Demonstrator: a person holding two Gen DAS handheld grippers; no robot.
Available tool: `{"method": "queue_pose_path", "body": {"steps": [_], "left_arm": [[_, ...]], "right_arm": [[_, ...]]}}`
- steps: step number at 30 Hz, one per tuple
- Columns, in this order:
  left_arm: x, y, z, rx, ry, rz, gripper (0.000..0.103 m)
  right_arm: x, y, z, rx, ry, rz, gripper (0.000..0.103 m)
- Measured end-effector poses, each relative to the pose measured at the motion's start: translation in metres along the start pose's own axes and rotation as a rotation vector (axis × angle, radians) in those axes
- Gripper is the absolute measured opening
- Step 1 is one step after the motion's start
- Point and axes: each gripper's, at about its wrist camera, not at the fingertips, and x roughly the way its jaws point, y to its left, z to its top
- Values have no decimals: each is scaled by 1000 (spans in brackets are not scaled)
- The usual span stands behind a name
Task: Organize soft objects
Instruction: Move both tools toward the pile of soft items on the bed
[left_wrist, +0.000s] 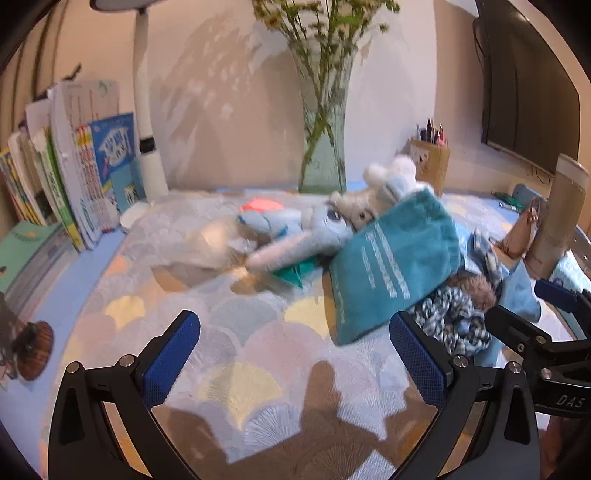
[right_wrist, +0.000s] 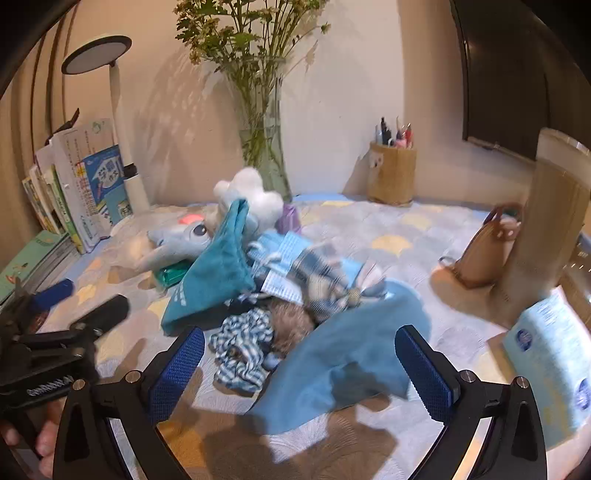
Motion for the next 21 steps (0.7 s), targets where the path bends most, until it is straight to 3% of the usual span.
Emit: {"method": "queue_pose_path", "body": {"steps": [8, 21], "left_arm": [[1, -4, -1, 0, -19, -25, 102], [3, -9, -3, 5, -16, -29, 102]], "right_arm": [[-4, 9, -7, -31, -7, -14, 103], [-4, 3, -9, 26, 8, -10, 103]]}}
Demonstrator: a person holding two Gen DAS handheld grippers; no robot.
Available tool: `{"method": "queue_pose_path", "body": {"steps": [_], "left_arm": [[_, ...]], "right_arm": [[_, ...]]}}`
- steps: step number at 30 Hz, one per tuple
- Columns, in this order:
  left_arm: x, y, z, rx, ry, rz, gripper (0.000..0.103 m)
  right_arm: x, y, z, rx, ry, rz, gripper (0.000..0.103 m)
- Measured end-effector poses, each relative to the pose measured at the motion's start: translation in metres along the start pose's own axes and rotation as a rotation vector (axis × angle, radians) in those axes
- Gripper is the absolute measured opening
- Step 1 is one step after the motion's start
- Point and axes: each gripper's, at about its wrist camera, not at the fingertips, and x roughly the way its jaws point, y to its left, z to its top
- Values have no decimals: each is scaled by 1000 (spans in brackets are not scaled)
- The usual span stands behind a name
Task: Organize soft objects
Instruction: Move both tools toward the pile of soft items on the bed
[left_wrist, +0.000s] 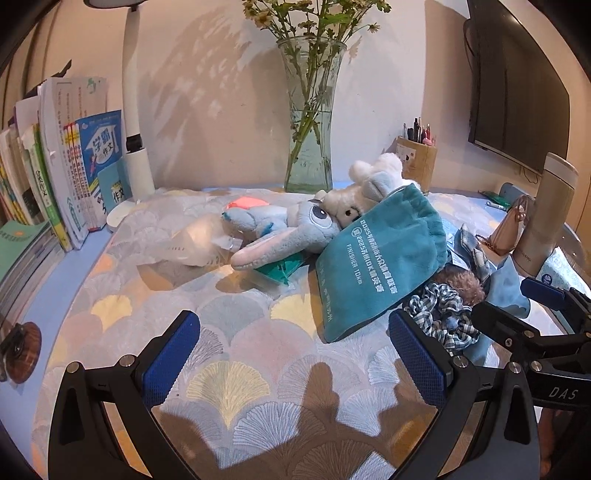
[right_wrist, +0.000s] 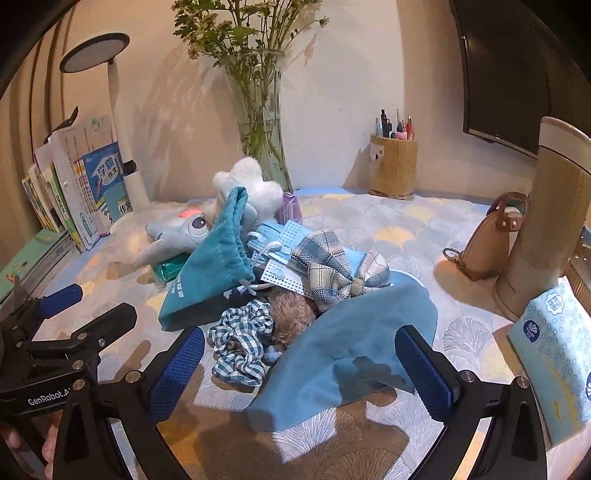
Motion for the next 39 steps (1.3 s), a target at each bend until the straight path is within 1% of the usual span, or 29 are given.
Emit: {"method": "queue_pose_path", "body": {"steps": [20, 32, 34, 36, 39], "left_arm": [[2, 5, -1, -35, 8, -12, 102], [4, 2, -1, -29, 19, -10, 102], [6, -1, 1, -13, 45, -24, 102], [7, -5, 3, 19, 73, -31, 102], [1, -15, 12, 85, 96, -55, 102]], "right_arm": [[-2, 1, 0, 2, -7, 4, 103], [-4, -3, 1, 28, -17, 6, 103], [-6, -9, 1, 46, -17, 14, 103], [-9, -18, 2, 57, 5, 33, 103], [-14, -32, 0, 47, 37, 41, 103]]}}
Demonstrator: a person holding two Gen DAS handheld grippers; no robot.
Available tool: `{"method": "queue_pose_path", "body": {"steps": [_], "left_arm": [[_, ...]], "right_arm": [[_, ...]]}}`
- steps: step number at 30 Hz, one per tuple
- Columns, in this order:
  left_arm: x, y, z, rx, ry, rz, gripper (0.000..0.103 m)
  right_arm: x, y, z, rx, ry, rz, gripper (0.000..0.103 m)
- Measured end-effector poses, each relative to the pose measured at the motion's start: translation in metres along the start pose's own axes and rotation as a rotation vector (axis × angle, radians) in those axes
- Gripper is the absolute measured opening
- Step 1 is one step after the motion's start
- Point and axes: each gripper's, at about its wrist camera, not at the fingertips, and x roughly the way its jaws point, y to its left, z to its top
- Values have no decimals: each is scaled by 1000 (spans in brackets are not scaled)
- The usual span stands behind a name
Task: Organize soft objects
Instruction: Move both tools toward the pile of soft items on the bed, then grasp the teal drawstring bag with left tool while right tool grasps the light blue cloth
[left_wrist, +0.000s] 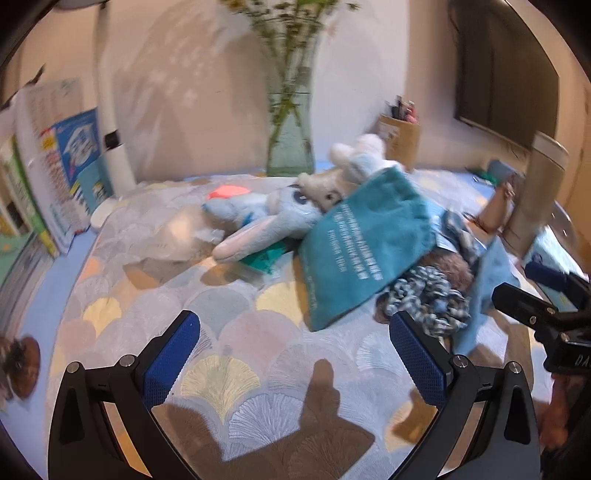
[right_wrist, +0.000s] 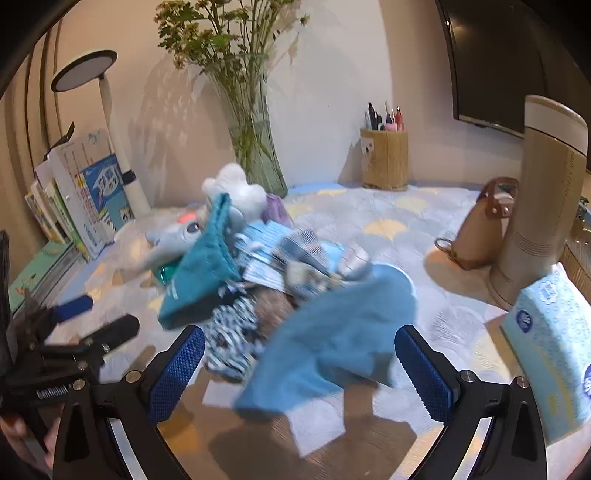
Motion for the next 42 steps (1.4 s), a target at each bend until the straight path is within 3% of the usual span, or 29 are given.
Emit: {"method": "queue_pose_path", "body": {"steps": [5, 8, 11, 16, 20, 22, 24, 26, 27, 29, 30, 37, 42], "left_arm": [[5, -19, 21, 103, 38, -25, 102], [22, -26, 29, 150, 77, -63, 102], [38, -27, 34, 146, 101, -95, 100], [64, -31, 36, 151, 148, -120, 95], [73, -32, 35, 135, 154, -146, 95], [76, -32, 36, 134, 150, -149, 89], [79, -32, 37, 137, 163, -167, 61], [82, -32, 36, 136, 175, -183, 49], [81, -32, 35, 140, 169, -176, 35], [77, -32, 33, 148, 148, -165, 20], [74, -31, 33, 143, 137, -177, 15], [29, -24, 36, 94, 33, -250, 14], [7, -17, 29, 58, -1, -262, 14]], "right_arm": [[-10, -15, 2, 15, 35, 22, 103], [-3, -16, 3, 16, 73, 10, 96], [7, -23, 2, 40, 118, -10, 96], [29, -48, 3, 150, 198, 71, 96], [43, -55, 9, 157, 232, 81, 96], [48, -54, 11, 161, 236, 92, 96], [49, -50, 11, 148, 231, 108, 83], [48, -42, 12, 119, 227, 133, 46], [47, -38, 11, 100, 227, 128, 40], [43, -32, 9, 68, 228, 104, 17], [43, -32, 9, 68, 228, 104, 16], [-17, -33, 13, 3, 82, 99, 10], [-51, -44, 18, 6, 53, 121, 11]]}}
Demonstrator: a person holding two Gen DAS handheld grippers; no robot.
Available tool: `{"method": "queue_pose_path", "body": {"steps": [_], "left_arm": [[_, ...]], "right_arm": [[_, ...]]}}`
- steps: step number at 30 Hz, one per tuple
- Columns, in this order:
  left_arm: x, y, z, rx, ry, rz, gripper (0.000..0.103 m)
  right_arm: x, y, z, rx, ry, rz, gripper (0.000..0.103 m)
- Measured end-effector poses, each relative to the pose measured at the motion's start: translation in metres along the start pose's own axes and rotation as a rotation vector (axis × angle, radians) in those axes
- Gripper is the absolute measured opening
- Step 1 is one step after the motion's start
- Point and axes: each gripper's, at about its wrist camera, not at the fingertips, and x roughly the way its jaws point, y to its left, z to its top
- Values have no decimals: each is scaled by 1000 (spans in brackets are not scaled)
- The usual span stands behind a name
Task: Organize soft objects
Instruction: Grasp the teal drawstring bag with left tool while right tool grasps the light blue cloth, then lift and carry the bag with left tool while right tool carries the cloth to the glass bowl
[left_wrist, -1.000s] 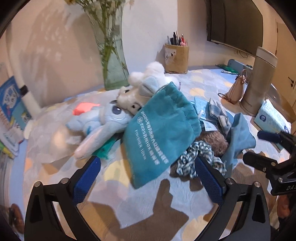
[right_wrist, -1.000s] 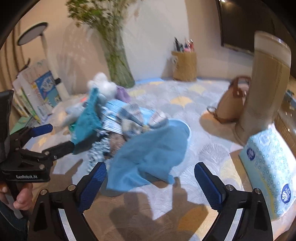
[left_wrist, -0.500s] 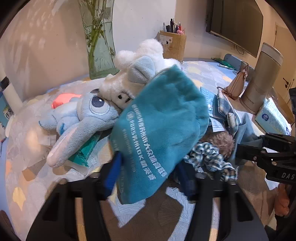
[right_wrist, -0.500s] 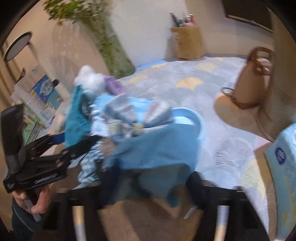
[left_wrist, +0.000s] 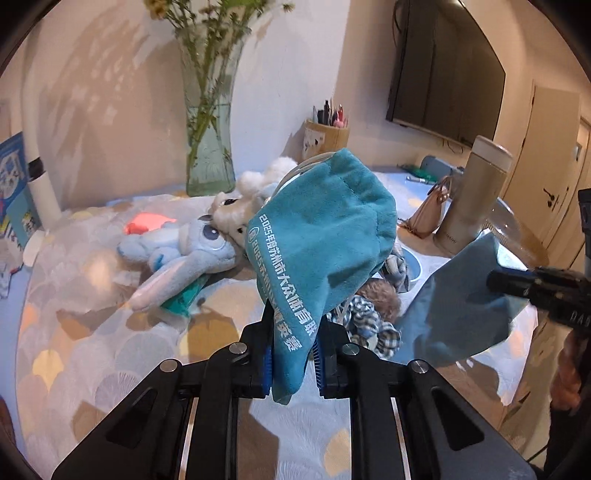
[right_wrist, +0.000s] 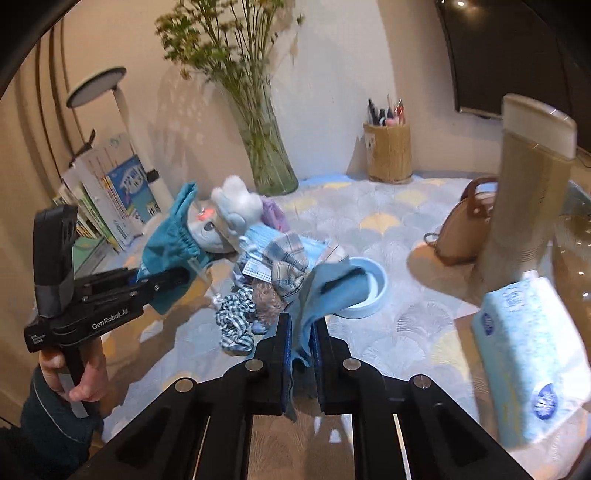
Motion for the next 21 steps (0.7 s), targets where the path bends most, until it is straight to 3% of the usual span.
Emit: {"method": "queue_pose_path", "body": {"steps": [4, 6, 8, 12, 14, 16, 21], "left_arm": [[6, 11, -12, -53, 9, 8, 14], [15, 18, -20, -102, 18, -9, 14], [21, 21, -28, -110, 31, -4, 14], [17, 12, -28, -66, 4, 0, 14], [18, 5, -29, -33, 8, 20, 14], [17, 2, -30, -15, 2, 22, 14], [15, 5, -29, -25, -4, 6, 14]], "right_arm": [[-6, -3, 0, 12, 48, 43, 12], [4, -5, -4, 19, 103, 8, 22], [13, -8, -12, 33, 143, -56, 59], [18, -21, -23, 109, 168, -55, 72], [25, -27, -25, 152, 179, -85, 95], [30, -29, -25, 164, 184, -99, 100], [80, -15, -24, 108, 284, -81, 100]]}}
